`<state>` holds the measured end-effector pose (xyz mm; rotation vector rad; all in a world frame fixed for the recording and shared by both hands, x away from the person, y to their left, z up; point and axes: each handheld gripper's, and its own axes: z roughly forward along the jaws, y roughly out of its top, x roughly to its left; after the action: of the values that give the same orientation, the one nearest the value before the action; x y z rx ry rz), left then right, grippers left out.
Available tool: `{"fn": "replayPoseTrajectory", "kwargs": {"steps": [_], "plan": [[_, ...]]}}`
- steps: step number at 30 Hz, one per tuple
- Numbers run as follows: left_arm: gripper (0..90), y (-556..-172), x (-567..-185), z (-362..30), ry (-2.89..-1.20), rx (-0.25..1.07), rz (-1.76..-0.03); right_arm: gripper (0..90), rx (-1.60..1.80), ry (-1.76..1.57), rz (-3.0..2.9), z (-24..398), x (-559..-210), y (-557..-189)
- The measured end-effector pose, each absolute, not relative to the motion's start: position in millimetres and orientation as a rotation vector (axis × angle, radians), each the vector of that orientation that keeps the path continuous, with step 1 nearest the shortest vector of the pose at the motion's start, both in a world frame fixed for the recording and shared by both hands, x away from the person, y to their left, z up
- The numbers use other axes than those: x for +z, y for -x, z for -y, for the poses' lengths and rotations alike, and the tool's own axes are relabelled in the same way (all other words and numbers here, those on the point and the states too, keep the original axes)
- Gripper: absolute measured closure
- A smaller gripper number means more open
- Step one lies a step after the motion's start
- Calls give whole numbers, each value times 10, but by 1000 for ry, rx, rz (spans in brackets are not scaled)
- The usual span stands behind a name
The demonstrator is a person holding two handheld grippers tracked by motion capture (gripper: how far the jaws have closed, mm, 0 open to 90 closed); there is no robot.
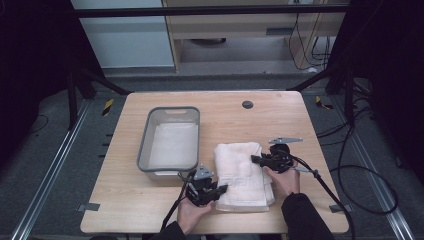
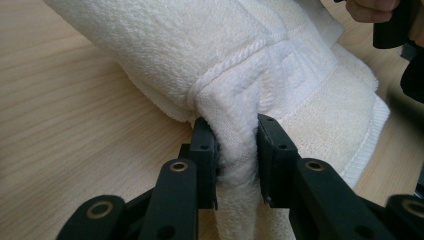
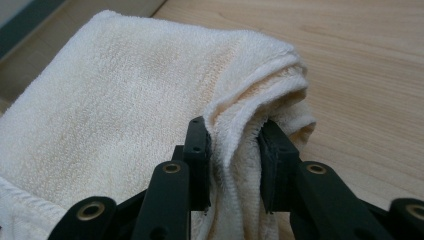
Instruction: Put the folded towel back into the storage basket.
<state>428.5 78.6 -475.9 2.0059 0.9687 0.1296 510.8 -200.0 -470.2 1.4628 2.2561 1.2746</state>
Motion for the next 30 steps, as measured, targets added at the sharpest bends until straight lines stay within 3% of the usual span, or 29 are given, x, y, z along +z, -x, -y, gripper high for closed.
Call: {"fn": "replayPoseTrajectory", "kwargs": {"steps": [30], "plan": [[718,-4167,-4228,-875,-1893,212,-869,702,1481,-1369,-2103,2075,-4203,-4947]]}}
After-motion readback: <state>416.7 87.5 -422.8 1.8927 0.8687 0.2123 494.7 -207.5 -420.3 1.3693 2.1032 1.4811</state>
